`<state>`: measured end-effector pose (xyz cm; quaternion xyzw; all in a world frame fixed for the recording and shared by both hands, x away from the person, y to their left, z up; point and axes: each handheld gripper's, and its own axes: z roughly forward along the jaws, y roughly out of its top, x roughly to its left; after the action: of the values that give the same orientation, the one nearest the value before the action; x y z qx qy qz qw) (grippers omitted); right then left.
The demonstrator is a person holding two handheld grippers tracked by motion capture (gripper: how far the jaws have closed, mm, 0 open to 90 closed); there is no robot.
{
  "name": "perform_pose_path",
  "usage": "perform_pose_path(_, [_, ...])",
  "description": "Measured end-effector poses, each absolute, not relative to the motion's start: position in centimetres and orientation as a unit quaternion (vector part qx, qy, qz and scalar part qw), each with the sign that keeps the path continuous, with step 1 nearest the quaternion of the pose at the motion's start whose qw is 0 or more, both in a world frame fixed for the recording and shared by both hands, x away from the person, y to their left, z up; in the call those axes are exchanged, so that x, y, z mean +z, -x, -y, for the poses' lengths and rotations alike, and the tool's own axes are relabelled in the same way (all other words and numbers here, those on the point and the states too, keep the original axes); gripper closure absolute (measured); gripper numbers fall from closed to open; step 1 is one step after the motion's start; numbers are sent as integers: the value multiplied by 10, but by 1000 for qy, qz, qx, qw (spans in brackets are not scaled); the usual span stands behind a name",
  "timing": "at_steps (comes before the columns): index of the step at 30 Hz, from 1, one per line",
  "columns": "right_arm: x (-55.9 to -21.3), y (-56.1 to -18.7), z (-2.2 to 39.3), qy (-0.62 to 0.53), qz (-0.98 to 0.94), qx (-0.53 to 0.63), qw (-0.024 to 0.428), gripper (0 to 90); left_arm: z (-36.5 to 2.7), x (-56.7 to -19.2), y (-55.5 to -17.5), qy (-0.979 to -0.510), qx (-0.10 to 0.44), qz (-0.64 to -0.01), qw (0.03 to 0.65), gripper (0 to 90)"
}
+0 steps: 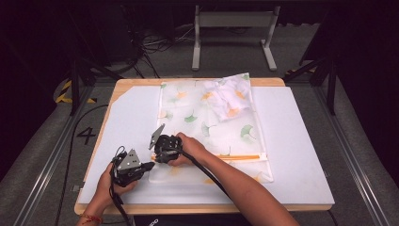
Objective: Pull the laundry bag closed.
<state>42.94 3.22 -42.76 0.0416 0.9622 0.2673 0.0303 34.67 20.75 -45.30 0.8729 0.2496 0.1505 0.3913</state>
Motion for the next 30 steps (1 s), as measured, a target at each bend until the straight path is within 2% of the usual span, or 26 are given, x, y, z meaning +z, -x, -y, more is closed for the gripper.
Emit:
perform_pose_path(2, [-426,-431,-35,-41,-967,252,27,870,-210,-452,-348,-869,150,-255,397,900])
perform_pose_path(8, [-423,-430,-39,-32,-972,229,37,876,-209,-447,-358,-866,150,-259,400,900])
perform_pose_path(12, [-423,-429,-39,-27,-974,223,42,803,-208,-449,-364,-868,150,-270,388,900])
perform_pose_path(16, [-423,-430,-39,-26,-974,221,44,797,-209,-451,-366,-866,140,-275,394,900])
perform_pose_path(24, [-422,-432,-43,-33,-977,210,31,849,-209,-452,-371,-866,140,-281,389,900])
perform_pose_path(26, [-421,-430,-43,-26,-976,213,32,899,-209,-453,-372,-866,135,-283,388,900])
perform_pose_path(30, [-421,-427,-44,-24,-976,210,44,899,-208,-453,-372,-868,138,-282,385,900])
